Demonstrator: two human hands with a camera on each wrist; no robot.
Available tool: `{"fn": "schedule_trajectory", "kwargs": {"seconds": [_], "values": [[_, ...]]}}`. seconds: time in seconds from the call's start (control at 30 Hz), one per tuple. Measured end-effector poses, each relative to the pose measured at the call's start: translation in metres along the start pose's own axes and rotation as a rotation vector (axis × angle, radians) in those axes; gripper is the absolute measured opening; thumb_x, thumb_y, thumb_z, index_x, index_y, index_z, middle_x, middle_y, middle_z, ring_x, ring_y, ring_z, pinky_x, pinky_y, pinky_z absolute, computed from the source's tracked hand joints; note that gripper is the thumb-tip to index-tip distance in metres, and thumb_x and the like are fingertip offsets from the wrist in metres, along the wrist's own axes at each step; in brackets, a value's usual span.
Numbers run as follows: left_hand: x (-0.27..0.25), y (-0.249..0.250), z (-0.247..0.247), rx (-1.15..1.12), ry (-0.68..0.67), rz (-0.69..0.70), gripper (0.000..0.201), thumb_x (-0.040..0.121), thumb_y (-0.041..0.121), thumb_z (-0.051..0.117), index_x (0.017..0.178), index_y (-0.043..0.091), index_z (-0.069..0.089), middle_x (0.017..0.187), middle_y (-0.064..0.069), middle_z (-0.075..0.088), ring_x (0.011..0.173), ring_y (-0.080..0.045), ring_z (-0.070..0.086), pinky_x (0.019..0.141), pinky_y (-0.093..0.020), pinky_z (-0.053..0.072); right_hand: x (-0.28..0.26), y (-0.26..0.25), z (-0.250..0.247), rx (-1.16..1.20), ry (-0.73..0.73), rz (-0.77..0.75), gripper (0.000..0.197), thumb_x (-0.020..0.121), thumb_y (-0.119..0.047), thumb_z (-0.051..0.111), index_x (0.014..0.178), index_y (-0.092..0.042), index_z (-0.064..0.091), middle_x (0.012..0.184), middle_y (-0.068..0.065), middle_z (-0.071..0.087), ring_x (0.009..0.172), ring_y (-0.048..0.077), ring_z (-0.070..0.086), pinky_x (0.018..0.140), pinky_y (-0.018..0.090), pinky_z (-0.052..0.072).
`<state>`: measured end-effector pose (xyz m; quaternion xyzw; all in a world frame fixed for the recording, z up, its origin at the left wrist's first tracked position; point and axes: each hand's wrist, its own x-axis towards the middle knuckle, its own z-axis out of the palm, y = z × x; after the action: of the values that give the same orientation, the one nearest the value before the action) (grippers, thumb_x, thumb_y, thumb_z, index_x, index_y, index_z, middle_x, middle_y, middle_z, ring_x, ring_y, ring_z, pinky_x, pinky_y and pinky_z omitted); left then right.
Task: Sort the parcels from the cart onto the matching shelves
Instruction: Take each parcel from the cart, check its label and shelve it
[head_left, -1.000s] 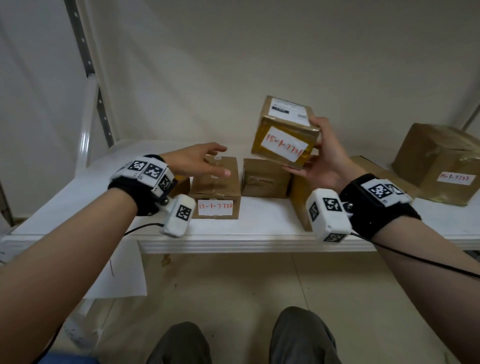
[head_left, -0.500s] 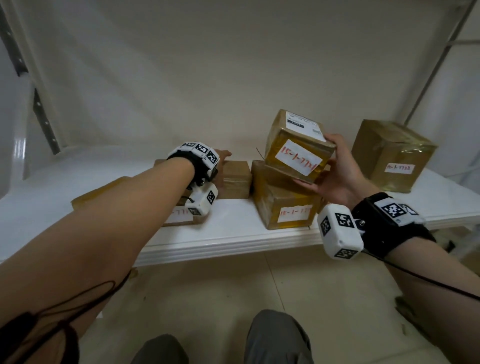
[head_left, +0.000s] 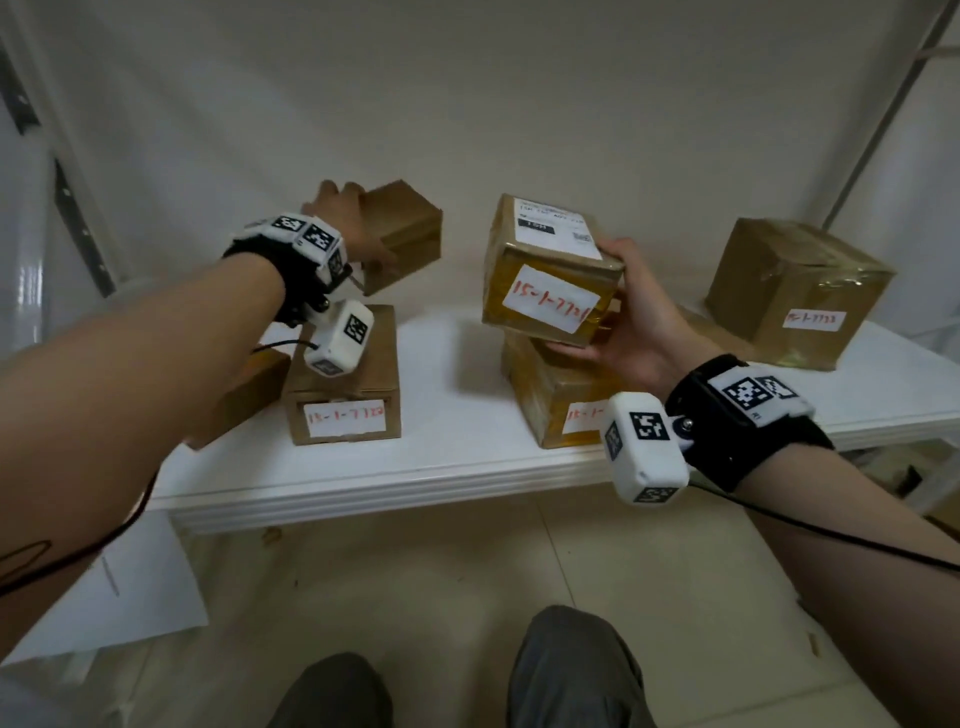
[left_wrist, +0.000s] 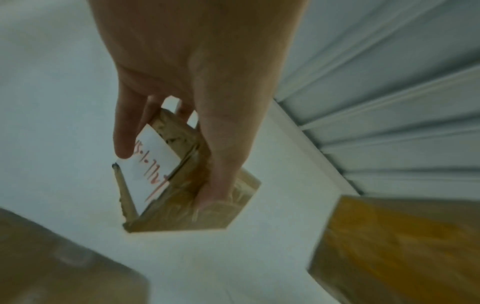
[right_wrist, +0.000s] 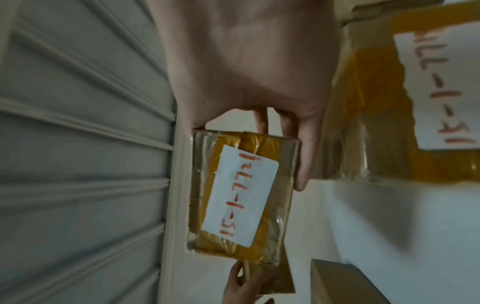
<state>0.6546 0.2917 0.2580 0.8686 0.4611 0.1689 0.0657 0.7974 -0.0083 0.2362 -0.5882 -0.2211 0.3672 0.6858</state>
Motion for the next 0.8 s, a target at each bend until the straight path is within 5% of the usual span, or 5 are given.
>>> {"fn": "schedule_trajectory", "kwargs": {"seconds": [0.2, 0.37, 0.5, 0.67, 0.8], "values": [[0.012, -0.113, -0.013, 0.091, -0.030, -0.273, 0.110, 0.063, 0.065, 0.078, 0.147, 0.010, 0.032, 0.149, -0.025, 0.027, 0.124, -0.051, 0.043, 0.103, -0.057, 0.042, 0.007, 0.008, 0.031, -0.320, -0.076, 0.020, 0.035, 0.095, -0.058, 0.051, 0.094, -0.028, 0.069, 0.077, 0.000, 0.073, 0.095, 0.024, 0.069, 0.088, 0.051, 0.060], [0.003, -0.153, 0.002, 0.113, -0.082, -0.313, 0.075, 0.086, 0.043, 0.072, 0.144, 0.008, 0.040, 0.139, -0.025, 0.046, 0.126, -0.045, 0.045, 0.109, -0.050, 0.035, 0.014, 0.016, 0.058, -0.404, -0.086, 0.038, 0.046, 0.095, -0.058, 0.053, 0.123, -0.023, 0.063, 0.095, 0.005, 0.074, 0.093, 0.023, 0.071, 0.071, 0.043, 0.063], [0.002, -0.161, 0.024, 0.050, -0.100, -0.276, 0.111, 0.063, 0.087, 0.059, 0.144, 0.013, 0.040, 0.146, -0.020, 0.044, 0.122, -0.042, 0.051, 0.103, -0.047, 0.044, 0.020, 0.031, 0.077, -0.475, -0.113, 0.107, 0.048, 0.096, -0.054, 0.053, 0.125, -0.017, 0.063, 0.104, 0.009, 0.075, 0.092, 0.023, 0.071, 0.073, 0.039, 0.060], [-0.012, -0.147, 0.036, -0.040, -0.152, -0.281, 0.093, 0.087, 0.059, 0.063, 0.156, 0.011, 0.023, 0.159, -0.021, 0.025, 0.142, -0.043, 0.031, 0.116, -0.045, 0.031, 0.026, 0.052, 0.082, -0.426, -0.069, 0.188, 0.055, 0.097, -0.057, 0.049, 0.130, -0.013, 0.054, 0.089, 0.007, 0.074, 0.082, 0.023, 0.069, 0.063, 0.037, 0.055], [-0.020, -0.141, 0.039, -0.078, -0.206, -0.279, 0.078, 0.091, 0.042, 0.066, 0.152, 0.007, 0.031, 0.155, -0.023, 0.033, 0.136, -0.041, 0.040, 0.108, -0.043, 0.036, 0.029, 0.063, 0.084, -0.422, -0.064, 0.151, 0.065, 0.103, -0.059, 0.035, 0.145, -0.012, 0.048, 0.120, 0.002, 0.070, 0.099, 0.017, 0.064, 0.098, 0.034, 0.047]]}}
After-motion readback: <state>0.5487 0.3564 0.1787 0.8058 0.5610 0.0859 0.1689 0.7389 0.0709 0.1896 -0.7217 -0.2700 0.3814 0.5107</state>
